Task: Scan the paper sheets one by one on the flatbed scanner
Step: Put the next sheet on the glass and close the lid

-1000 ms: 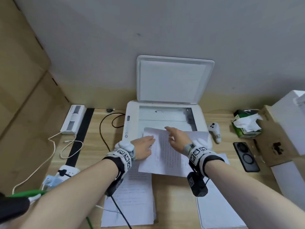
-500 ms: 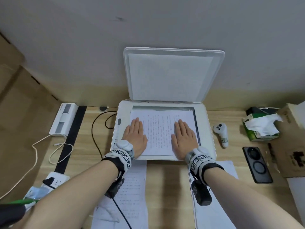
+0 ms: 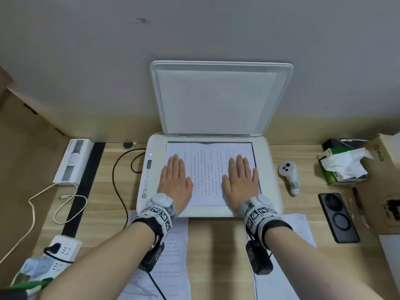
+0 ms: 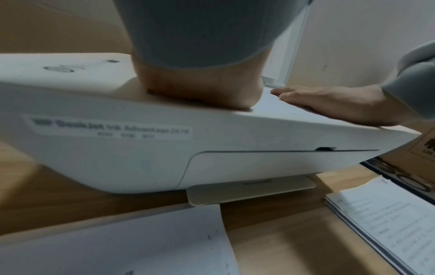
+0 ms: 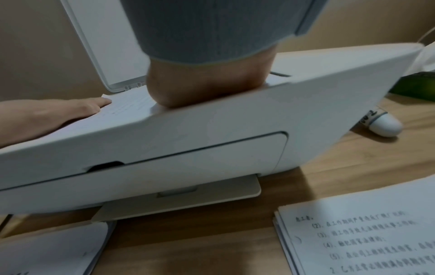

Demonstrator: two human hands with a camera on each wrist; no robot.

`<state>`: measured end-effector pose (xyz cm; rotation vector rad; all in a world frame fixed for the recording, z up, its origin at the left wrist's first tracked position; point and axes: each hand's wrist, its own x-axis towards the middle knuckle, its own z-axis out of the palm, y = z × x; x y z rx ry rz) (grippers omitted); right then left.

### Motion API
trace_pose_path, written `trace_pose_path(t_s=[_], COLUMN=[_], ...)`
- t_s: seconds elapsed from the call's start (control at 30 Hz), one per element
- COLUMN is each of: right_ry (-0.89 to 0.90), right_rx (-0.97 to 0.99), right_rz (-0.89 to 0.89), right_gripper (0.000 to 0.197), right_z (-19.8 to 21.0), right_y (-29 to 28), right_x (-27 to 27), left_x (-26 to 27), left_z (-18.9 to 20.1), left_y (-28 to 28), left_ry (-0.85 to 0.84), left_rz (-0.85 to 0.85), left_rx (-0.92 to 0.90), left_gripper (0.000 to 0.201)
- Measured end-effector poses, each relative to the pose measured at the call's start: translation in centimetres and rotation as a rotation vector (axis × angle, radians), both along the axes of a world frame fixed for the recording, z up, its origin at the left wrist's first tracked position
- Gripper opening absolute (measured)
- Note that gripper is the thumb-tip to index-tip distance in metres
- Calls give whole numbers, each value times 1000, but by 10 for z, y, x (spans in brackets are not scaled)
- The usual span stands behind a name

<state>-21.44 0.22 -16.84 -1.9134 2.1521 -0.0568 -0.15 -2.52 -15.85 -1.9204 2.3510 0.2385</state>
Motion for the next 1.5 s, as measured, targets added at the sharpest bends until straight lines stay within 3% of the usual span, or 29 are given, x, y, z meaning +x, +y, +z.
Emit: trace_pose_path(t_s=[0.47, 0.67, 0.77, 0.9, 1.0, 1.07, 1.17, 1.33, 1.43, 1.5], right_ry=[-12, -48, -81, -113, -87, -70, -98, 15, 107, 134], right_rx=[3, 50, 42, -134, -294, -377, -495, -456, -253, -76], right_rz=[19, 63, 68, 45, 110, 150, 152, 192, 228, 190], right_gripper=[66, 63, 49, 53, 56, 59, 67, 75, 42, 37], right_z=[3, 28, 54, 103, 155, 184, 213, 225, 218, 210], right_y=[3, -13, -27, -54, -78, -89, -95, -87, -73, -61], right_x=[-4, -17, -24, -28, -24, -18, -4, 17, 29, 34], left_x=[0, 5, 14, 29, 37, 38, 41, 59, 65, 60], left_z=[-2, 33, 73, 145, 191, 206, 211, 206, 212, 212], left_y=[0, -26, -63, -112, -142, -153, -150, -126, -99, -79], left_ry=[-18, 29, 249, 666, 806, 925, 959, 933, 797, 643], left_rz=[-3, -33, 88, 415, 502, 513, 537, 338, 53, -124], left_rx=[20, 146, 219, -63, -29, 58, 66, 137, 306, 411], left_gripper=[77, 63, 46, 43, 62, 60, 50, 30, 25, 22])
